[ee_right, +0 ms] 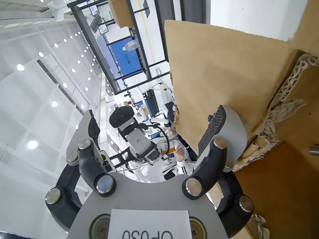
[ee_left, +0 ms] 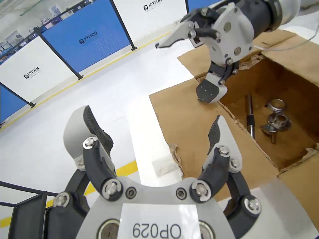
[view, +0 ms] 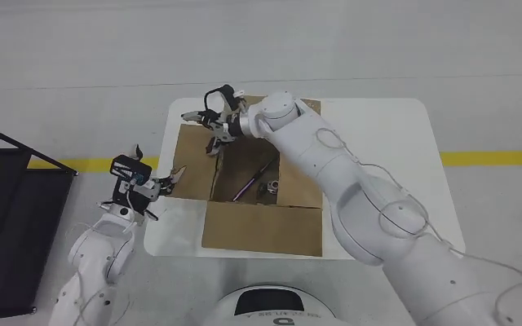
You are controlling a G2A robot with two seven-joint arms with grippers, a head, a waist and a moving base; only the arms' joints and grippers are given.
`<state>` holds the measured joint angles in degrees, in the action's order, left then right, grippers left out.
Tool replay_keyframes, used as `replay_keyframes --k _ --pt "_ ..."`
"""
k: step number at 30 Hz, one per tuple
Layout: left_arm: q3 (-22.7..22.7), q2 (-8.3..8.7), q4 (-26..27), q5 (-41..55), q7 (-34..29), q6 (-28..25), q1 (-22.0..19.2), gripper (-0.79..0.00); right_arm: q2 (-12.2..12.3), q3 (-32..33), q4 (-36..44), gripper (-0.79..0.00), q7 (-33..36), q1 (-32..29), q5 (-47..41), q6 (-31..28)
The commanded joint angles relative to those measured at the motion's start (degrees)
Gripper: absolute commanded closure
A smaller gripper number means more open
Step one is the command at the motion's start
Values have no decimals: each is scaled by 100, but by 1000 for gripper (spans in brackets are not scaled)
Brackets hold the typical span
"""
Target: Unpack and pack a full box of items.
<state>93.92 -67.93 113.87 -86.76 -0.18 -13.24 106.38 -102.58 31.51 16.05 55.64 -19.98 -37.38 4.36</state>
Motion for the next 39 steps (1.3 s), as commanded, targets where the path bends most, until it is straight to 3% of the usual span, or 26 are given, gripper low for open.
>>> replay_keyframes --k 1,7,14,21,28,33,36,39 --pt "-127 -9 -119 -69 -4 55 -60 -785 30 117 -111 -785 47 54 -98 -224" --pt "-525 -32 -455 -377 -337 145 -332 -785 371 736 -476 -785 896 252 -739 -1580" --pt "-1375 -145 -631 -937 -1614 951 -804 -785 959 1432 -813 -785 1965 187 -1431 -3103" --pt "-2034 -223 -928 -1363 -1871 1062 -1120 -785 1614 1966 -324 -785 2000 -304 -1706 -3301" --pt "-2374 -288 -1105 -1512 -1931 1222 -1346 -785 2448 2840 1465 -785 2012 -1635 -1580 -3288" --pt "-2412 -310 -1052 -1489 -1849 1306 -1396 -785 3031 3931 3753 -785 1775 -3139 -1254 -2981" --pt "-2163 -306 -923 -1113 -1791 1381 -1327 -785 3239 4447 5360 -785 1360 -4055 -863 -2520" --pt "-1774 -290 -769 -520 -1760 1355 -1197 -785 3239 4447 5360 -785 1360 -4055 -863 -2520"
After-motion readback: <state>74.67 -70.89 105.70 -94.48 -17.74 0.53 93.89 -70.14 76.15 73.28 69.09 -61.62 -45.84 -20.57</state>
